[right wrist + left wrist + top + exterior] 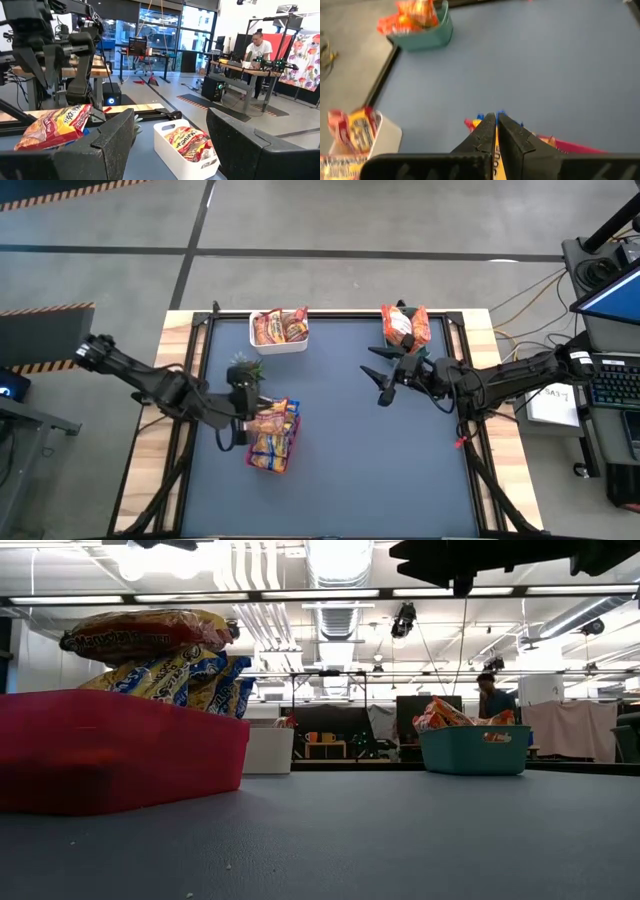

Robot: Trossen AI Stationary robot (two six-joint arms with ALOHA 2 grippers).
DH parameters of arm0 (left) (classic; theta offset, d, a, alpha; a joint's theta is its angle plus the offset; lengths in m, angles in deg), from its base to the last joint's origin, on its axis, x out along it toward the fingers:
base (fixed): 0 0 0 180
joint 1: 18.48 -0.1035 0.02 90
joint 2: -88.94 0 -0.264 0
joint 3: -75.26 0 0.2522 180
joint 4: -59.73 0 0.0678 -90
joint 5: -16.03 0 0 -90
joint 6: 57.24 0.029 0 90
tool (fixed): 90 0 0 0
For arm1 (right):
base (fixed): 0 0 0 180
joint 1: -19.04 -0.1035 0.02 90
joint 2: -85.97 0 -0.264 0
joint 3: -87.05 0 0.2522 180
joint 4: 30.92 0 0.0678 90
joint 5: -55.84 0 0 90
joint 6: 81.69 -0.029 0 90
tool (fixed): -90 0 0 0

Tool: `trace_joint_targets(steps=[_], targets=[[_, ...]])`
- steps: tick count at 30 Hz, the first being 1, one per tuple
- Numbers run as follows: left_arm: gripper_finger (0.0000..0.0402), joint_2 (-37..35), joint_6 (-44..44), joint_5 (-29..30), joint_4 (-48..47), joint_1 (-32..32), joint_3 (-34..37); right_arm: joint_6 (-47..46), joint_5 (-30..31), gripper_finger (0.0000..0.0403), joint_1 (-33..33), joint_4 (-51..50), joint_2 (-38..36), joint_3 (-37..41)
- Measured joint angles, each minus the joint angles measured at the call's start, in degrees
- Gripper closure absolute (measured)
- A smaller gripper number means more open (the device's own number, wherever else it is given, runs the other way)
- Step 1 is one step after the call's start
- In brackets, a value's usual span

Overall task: Sort Maruchan noodles
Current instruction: Put the red noodle into the white bin

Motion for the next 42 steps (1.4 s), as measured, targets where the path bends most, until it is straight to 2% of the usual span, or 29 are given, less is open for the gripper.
trace_joint_targets(steps=[2,6,11,13,18,21,28,34,38,42], targets=[[0.0394,0.9,-2.1,-0.4,-1.7,0.0,0.0,0.0,0.0,0.0165,0.0,-0.2,0.0,0.0],[0.0360,1.0,-8.3,-6.2,-7.9,0.3,-1.0,-0.4,0.0,0.0165,0.0,-1.0,0.0,0.0],[0.0297,0.1,-25.7,-9.0,-18.8,0.5,-6.0,-0.9,0.0,0.0165,0.0,-1.2,0.0,0.0],[0.0269,-1.0,-31.4,-9.0,-20.4,1.1,-6.3,-0.9,0.0,0.0165,0.0,-1.3,0.0,0.0],[0.0201,-3.6,-43.8,-7.2,-19.9,1.6,-1.8,-1.1,0.0,0.0165,0.0,-2.5,0.0,0.0],[0.0166,-5.1,-48.0,-6.8,-19.7,1.7,1.5,-1.1,0.0,0.0165,0.0,-3.2,0.0,0.0],[0.0124,-10.2,-46.9,-2.9,-12.2,2.0,8.4,-1.1,-0.3,0.0165,0.0,-4.0,0.0,0.0],[0.0123,-15.5,-46.0,-2.7,-5.2,2.0,16.3,-1.6,-6.3,0.0172,0.0,-2.7,0.9,0.0],[0.0122,-19.1,-45.1,-2.4,-1.9,2.0,20.6,-2.0,-7.6,0.0204,0.1,2.6,5.2,-0.1],[0.0122,-22.4,-45.1,-2.4,-1.3,2.0,23.4,-1.9,-8.6,0.0257,0.0,8.4,11.5,-1.4]])
